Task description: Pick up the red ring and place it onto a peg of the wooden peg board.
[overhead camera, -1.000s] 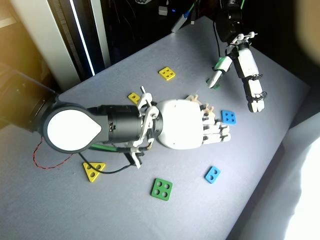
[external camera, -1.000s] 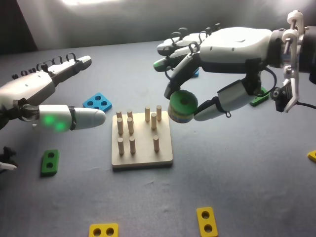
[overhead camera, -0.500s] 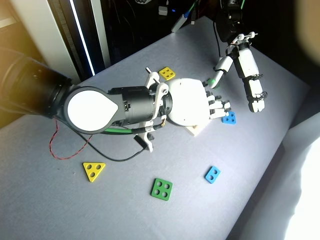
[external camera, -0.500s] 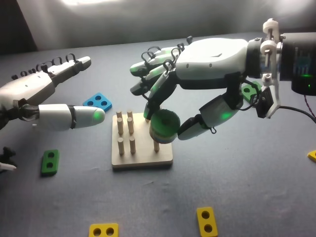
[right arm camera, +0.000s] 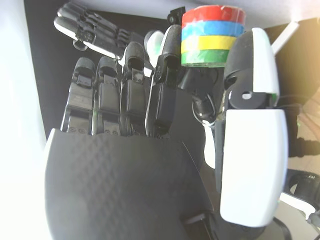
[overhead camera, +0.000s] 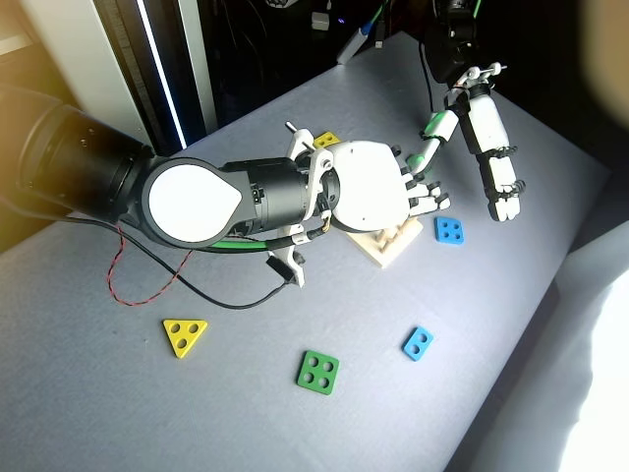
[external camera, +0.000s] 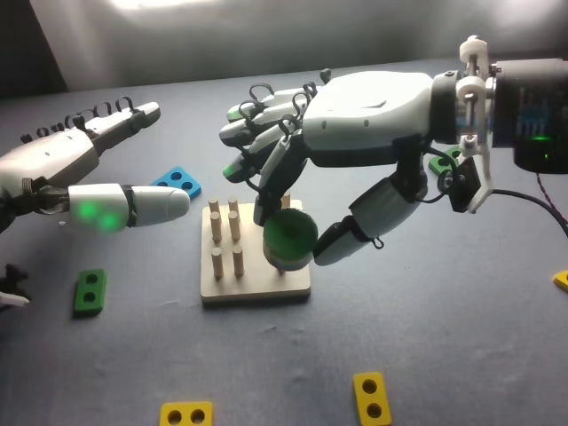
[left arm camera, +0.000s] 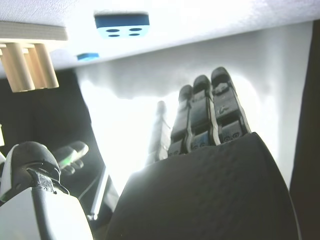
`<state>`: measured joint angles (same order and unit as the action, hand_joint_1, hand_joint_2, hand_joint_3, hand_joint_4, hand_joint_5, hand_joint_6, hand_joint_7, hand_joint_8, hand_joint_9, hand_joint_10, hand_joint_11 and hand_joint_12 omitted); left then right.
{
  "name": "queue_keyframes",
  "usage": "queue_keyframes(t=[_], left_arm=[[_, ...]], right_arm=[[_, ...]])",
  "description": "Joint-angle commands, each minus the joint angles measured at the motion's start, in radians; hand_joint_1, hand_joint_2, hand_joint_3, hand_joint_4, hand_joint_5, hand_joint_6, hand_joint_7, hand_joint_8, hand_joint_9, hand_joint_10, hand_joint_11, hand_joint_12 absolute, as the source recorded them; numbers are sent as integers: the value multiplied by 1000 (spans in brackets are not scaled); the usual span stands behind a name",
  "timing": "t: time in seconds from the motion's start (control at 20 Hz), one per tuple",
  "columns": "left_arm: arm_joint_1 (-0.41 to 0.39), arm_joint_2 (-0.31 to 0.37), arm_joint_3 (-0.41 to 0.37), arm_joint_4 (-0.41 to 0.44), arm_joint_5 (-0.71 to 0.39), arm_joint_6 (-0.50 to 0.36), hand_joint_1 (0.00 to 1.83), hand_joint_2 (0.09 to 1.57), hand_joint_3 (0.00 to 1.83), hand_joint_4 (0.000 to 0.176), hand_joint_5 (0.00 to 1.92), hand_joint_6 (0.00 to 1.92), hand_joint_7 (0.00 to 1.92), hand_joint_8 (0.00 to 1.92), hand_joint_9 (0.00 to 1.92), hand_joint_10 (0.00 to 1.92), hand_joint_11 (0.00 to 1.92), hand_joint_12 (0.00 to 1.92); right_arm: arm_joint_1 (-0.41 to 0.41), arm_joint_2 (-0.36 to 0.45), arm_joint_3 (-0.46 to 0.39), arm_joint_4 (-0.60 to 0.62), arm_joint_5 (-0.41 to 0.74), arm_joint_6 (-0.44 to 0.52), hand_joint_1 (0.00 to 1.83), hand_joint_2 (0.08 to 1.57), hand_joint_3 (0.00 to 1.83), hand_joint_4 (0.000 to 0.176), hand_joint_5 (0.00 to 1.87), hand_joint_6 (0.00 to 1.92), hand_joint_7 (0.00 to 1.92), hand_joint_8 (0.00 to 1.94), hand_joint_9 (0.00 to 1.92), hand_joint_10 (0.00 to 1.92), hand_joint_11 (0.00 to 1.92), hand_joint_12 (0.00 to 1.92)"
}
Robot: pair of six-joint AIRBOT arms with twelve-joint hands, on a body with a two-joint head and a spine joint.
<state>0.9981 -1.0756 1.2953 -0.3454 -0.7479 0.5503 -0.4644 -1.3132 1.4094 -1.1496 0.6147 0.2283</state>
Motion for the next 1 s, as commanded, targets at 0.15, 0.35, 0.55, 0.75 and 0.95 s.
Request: queue_keyframes(t=[0.15, 0.35, 0.55, 0.75, 0.95], left_arm=[[-8, 5, 6, -2, -115, -2, 271, 888, 7, 147, 0, 0, 0, 0, 0, 0, 0, 0], [-14, 2, 7, 6, -114, -2, 268, 845, 0, 175, 0, 0, 0, 0, 0, 0, 0, 0], [-16, 3, 8, 6, -114, -2, 295, 867, 3, 174, 0, 0, 0, 0, 0, 0, 0, 0], [-22, 2, 9, 10, -114, -2, 285, 877, 7, 174, 0, 0, 0, 0, 0, 0, 0, 0], [-23, 0, 9, 11, -114, -2, 319, 897, 7, 176, 0, 0, 0, 0, 0, 0, 0, 0]], right_arm=[[23, -13, 0, 34, 46, -5, 1167, 1018, 1, 0, 1201, 632, 420, 1, 124, 2, 0, 183], [34, -27, 11, 12, 29, -17, 1164, 1021, 1, 0, 1195, 644, 417, 2, 127, 1, 0, 235], [39, -44, 19, -3, 12, -35, 1166, 1040, 4, 0, 1139, 738, 416, 0, 121, 9, 0, 382], [37, -44, 19, -4, -2, -47, 1175, 1045, 1, 0, 1129, 756, 437, 3, 141, 12, 0, 416], [34, -45, 20, -11, -13, -49, 1174, 1046, 0, 0, 1132, 744, 430, 2, 144, 4, 0, 270]])
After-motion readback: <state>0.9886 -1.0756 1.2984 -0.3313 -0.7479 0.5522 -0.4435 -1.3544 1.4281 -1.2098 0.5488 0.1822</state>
